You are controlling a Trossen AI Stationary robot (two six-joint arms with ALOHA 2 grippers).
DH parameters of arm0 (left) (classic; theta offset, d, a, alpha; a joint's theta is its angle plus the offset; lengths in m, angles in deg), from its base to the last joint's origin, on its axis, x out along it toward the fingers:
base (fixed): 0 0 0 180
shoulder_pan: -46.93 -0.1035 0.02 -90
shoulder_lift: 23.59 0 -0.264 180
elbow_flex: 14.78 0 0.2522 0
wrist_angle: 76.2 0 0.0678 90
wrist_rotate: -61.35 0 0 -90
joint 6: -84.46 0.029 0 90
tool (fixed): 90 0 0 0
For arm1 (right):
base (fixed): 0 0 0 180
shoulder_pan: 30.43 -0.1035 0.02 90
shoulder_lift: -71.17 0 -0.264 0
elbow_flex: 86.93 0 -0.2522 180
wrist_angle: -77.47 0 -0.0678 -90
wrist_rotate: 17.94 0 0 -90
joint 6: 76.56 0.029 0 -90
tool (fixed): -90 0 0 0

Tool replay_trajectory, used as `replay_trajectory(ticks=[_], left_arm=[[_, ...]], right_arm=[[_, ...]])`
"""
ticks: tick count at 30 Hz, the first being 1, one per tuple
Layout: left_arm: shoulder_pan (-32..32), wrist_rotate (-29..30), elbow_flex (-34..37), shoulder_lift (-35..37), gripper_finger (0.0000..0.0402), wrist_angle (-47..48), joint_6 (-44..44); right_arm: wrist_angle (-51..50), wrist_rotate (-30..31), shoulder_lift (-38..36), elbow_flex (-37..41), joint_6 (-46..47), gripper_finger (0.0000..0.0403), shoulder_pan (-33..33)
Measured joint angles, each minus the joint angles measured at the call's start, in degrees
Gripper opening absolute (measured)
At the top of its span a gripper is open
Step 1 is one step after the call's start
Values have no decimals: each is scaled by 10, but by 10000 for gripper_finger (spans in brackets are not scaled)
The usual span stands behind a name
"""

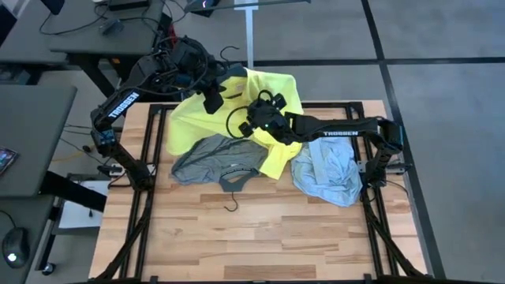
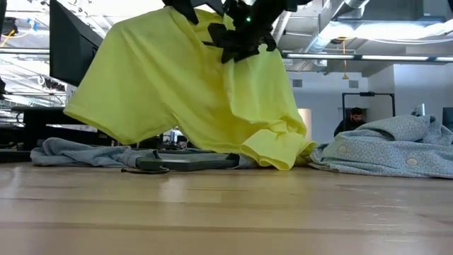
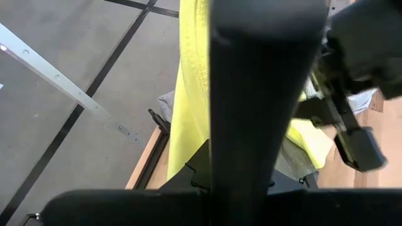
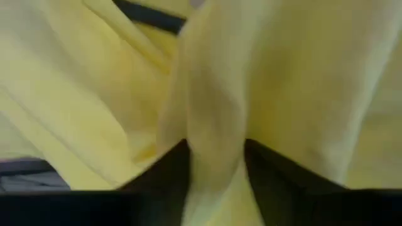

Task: Hang clothes
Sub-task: Hang the yellow shirt on the bottom black hanger

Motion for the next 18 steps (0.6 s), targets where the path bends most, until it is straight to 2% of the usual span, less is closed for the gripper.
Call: replay_trajectory(ticks=[2,4,10,14,18], left_arm=[[0,0,0,0,10,4,7],[0,0,0,0,10,11,18],[3,-1,0,0,10,55,112],[14,-5,0,0,10,95,186],[21,-38,0,0,10,87,208]], right_arm=[[-17,-27,-14,-8,-19,17,3],[-43,-35,-39,-24,-20,12,-4],[-183,-147,-131,-99,-21,3,-7],[-304,-189,-184,-148,-21,2,26],[-377,-283,-220,-155,7,1,66]])
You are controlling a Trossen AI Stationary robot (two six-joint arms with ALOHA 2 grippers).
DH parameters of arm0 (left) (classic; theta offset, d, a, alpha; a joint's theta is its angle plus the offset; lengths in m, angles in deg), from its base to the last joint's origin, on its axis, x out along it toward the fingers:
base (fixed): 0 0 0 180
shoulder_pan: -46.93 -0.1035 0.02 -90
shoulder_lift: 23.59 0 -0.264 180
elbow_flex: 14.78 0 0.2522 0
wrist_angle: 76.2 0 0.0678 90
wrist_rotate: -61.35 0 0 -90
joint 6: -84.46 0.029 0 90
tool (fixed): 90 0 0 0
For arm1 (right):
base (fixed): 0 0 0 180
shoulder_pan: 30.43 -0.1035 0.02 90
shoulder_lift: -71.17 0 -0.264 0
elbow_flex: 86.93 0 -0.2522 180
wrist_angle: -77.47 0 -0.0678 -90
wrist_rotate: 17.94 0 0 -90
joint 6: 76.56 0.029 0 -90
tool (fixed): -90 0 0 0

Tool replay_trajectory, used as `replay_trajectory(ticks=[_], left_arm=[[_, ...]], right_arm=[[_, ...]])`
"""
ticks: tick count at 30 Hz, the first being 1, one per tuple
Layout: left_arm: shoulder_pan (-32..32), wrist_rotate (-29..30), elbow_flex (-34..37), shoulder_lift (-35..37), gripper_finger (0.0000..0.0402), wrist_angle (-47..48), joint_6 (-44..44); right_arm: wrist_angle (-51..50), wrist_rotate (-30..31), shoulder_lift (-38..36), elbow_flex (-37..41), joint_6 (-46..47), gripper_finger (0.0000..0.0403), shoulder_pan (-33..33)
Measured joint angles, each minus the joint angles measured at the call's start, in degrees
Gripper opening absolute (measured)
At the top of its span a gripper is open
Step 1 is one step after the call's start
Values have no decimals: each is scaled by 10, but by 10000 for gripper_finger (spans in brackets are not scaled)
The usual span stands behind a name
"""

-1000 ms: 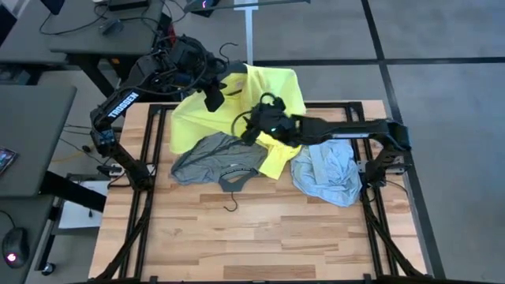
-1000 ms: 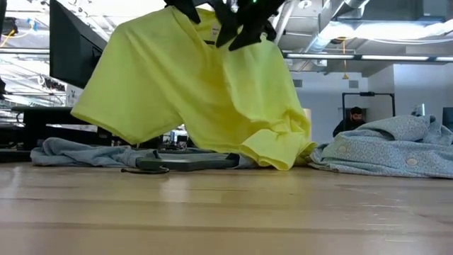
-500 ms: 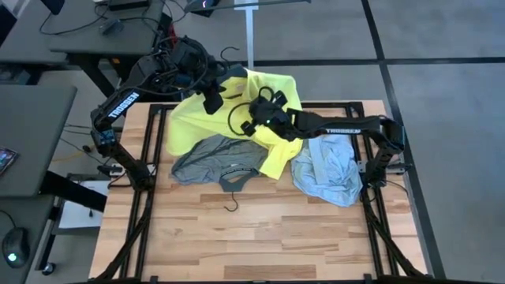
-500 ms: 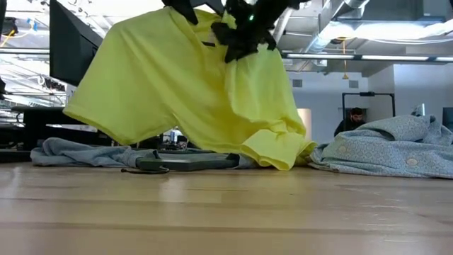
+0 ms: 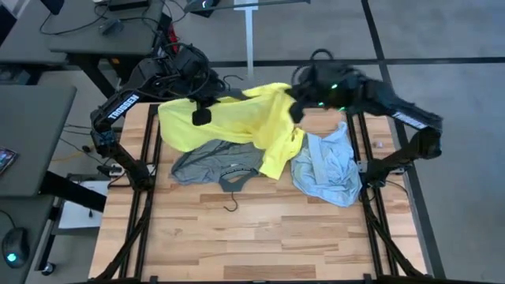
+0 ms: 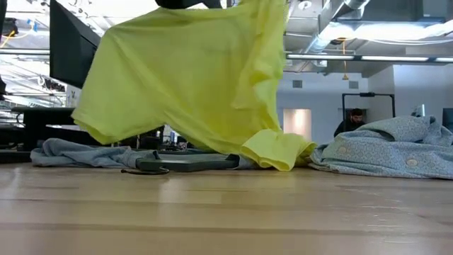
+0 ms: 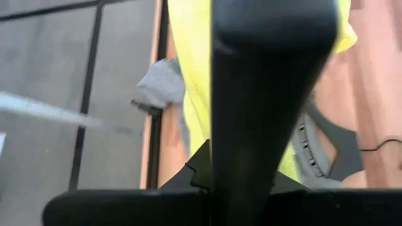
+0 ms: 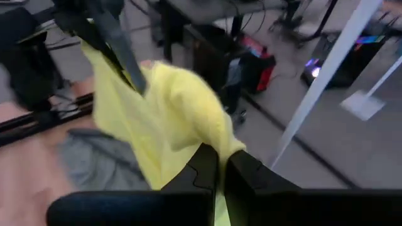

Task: Hang clothes
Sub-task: Hang the yellow shirt on the bottom black hanger

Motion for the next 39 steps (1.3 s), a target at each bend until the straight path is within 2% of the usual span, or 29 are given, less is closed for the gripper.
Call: replay_trajectory(ticks=[3,7,13,18,24,32,35,39], left_arm=[[0,-18,0,0,10,-10,-5],[0,-36,0,0,10,-21,-12],[0,-69,-11,12,10,-18,-13],[-1,-72,-12,25,11,-19,-20],[-1,-73,-12,25,11,-24,-27],[-1,-74,-12,28,11,-42,-46],[-1,-86,-12,29,11,-38,-49],[-2,-108,-12,29,11,-37,-50]], right_arm=[[-36,-66,1,1,9,1,13],[-61,-100,25,1,3,1,10],[-61,-107,47,2,-15,2,17],[-65,-117,45,1,2,16,21],[-73,-122,45,1,5,82,10],[-189,-123,45,-51,-28,202,-4],[-238,-122,45,-85,-32,227,6],[-274,-120,44,-124,-38,236,21]])
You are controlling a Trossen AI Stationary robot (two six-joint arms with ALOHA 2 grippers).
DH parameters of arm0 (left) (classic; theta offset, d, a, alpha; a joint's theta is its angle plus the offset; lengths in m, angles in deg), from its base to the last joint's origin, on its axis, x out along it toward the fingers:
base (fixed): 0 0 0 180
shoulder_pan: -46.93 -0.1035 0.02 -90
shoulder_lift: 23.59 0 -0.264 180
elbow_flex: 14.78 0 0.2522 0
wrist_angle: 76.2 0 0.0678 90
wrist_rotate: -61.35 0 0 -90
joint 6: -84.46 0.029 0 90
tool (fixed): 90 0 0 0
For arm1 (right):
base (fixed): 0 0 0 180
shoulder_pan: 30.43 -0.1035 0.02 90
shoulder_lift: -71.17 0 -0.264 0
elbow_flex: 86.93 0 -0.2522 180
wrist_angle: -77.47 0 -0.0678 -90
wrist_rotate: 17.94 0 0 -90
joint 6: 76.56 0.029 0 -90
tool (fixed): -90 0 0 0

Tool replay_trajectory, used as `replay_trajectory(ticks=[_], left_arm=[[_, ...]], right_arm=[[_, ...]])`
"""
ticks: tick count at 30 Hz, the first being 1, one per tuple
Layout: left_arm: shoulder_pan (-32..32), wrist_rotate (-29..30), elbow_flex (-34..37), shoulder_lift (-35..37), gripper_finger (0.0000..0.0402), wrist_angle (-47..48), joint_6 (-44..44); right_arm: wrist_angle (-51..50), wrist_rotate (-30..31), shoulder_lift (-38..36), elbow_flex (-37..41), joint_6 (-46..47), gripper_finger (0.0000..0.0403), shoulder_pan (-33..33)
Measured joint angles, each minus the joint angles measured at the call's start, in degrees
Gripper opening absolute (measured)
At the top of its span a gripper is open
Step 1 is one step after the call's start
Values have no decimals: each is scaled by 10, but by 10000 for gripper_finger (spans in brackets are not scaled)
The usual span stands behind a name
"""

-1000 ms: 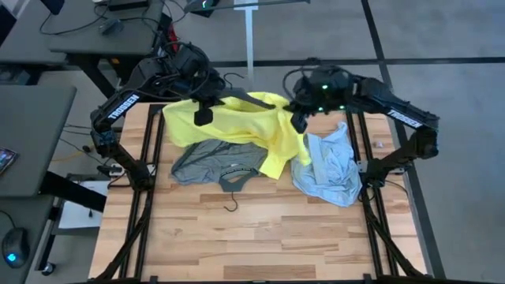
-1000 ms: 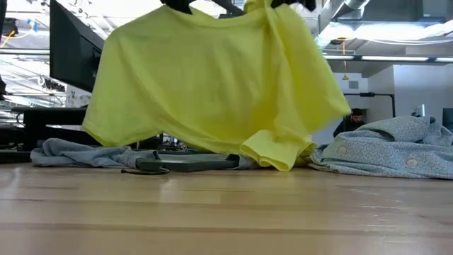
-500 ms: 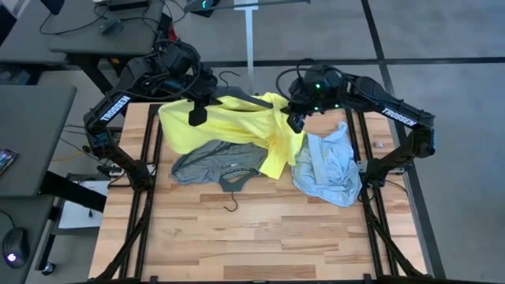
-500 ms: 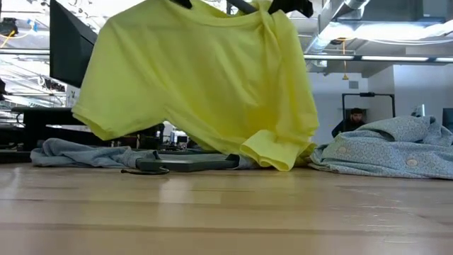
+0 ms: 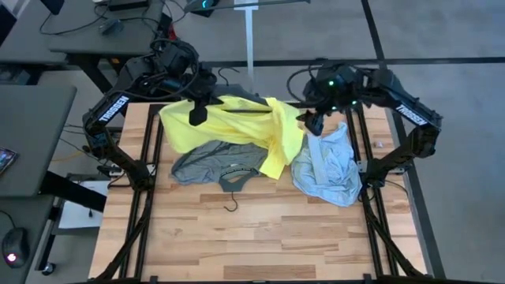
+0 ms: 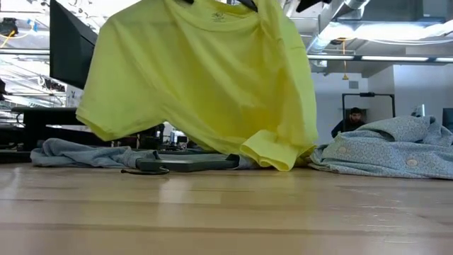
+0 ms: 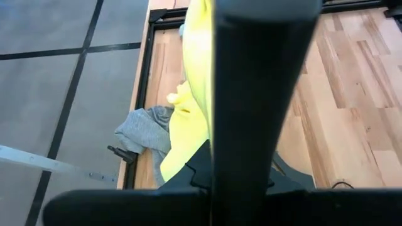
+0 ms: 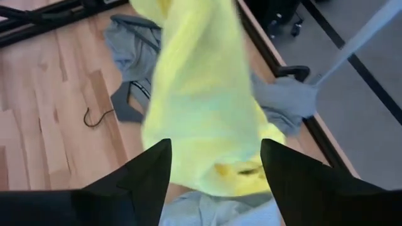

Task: Hang clothes
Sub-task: Hang the yellow shirt on the bottom black hanger

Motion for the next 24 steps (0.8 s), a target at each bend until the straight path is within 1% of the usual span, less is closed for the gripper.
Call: replay_trajectory(ticks=[3,7,11,16,19,24], left_arm=[[0,-10,0,0,11,0,2],[0,-9,0,3,11,2,2],[-1,-10,0,16,11,-1,4],[-1,-11,0,33,11,-7,-3],[-1,-11,0,39,11,3,-6],[-4,-42,0,50,11,25,-5]], right_arm=[[16,0,-1,-11,-16,235,7],[18,0,4,-6,-55,233,-1],[18,-19,6,22,-57,233,-7],[59,-9,6,71,-58,226,-4],[66,-9,7,73,-60,188,5],[35,-9,-5,73,-71,76,36]])
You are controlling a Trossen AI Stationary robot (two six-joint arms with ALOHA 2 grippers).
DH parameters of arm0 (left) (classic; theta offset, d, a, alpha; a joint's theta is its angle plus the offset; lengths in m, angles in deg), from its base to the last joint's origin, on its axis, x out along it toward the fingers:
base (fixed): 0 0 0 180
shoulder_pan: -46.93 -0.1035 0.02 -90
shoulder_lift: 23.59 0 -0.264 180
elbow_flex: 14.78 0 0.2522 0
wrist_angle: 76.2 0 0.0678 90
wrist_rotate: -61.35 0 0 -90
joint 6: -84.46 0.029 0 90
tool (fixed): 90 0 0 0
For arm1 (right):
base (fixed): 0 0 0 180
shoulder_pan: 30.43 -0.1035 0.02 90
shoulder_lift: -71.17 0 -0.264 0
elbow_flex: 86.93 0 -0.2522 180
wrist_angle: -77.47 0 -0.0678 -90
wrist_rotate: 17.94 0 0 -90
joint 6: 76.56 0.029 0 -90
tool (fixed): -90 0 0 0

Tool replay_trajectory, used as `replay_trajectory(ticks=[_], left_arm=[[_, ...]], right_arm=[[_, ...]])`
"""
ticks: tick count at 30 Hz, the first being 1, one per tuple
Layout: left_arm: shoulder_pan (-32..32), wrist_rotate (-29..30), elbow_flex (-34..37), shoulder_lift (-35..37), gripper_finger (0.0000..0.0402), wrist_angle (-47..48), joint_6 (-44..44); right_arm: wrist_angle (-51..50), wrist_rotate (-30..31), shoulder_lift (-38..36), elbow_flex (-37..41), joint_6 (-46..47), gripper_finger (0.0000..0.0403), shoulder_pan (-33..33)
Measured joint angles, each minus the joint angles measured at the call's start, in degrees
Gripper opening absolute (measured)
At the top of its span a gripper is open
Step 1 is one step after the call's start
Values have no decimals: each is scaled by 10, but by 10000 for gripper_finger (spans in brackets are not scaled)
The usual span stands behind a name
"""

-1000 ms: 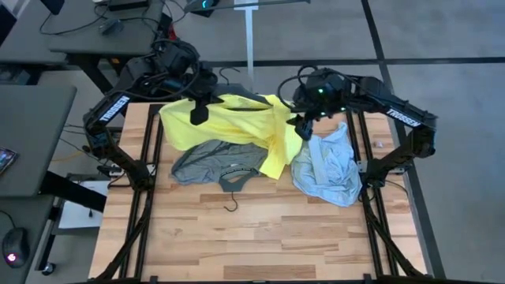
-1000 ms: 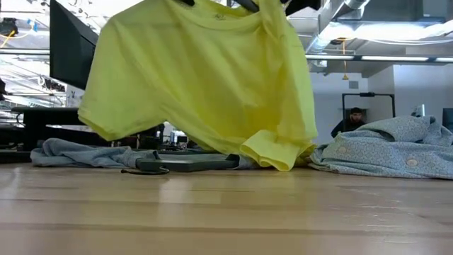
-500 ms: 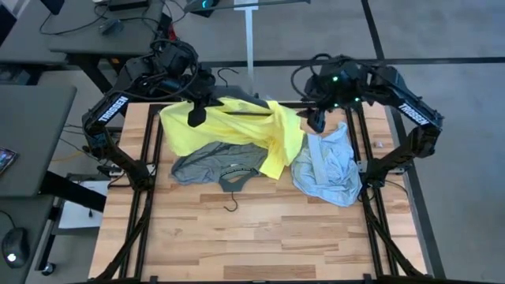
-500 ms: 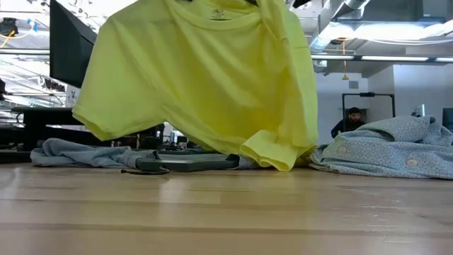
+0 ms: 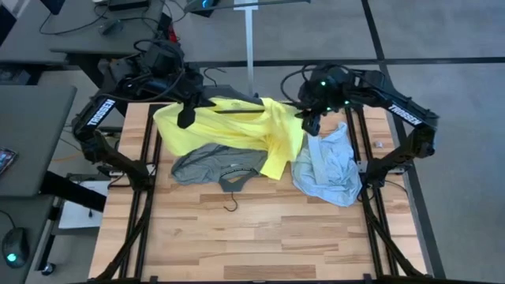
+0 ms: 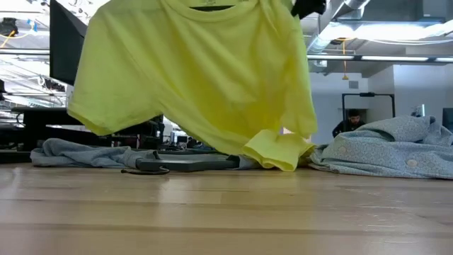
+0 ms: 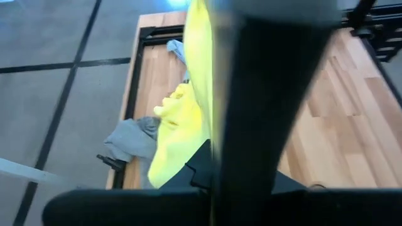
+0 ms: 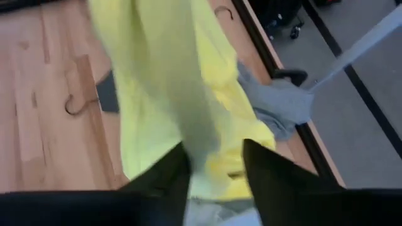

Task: Hang clothes
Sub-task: Hang the yellow shirt on the bottom black hanger

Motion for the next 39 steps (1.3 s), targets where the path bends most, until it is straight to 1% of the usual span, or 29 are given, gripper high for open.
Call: replay_trajectory(ticks=[2,4,7,10,13,17,20,23,26,29,32,36,39], left_arm=[[0,-13,0,8,11,2,2],[0,-14,0,15,11,3,5],[0,-14,0,22,11,-2,6],[0,-14,0,25,11,-3,0],[0,-13,0,24,11,-3,-2],[0,-12,0,14,10,-4,-8],[-3,-8,0,2,11,-3,-11],[-3,-3,0,-5,11,-7,-10],[-2,-4,0,-11,10,-21,-11],[-2,-10,0,-16,10,-31,-12],[-2,-12,0,-20,10,-35,-11],[-2,-13,0,-30,10,-25,-8],[-3,-11,0,-35,10,-19,4]], right_arm=[[-10,1,-7,0,0,41,17],[-15,1,-15,0,0,14,31],[-14,-2,-21,0,2,6,40],[-7,-4,-26,-3,4,22,38],[15,-8,-28,-22,19,52,31],[88,-39,-29,-41,35,103,7],[131,-48,-28,-44,38,149,-19],[135,-48,-15,-45,37,192,-32],[134,-48,9,-44,39,221,-40],[135,-48,31,-44,26,233,-46],[144,-52,50,-44,17,233,-49],[173,-57,64,-44,14,219,-50],[176,-65,62,-44,2,200,-51]])
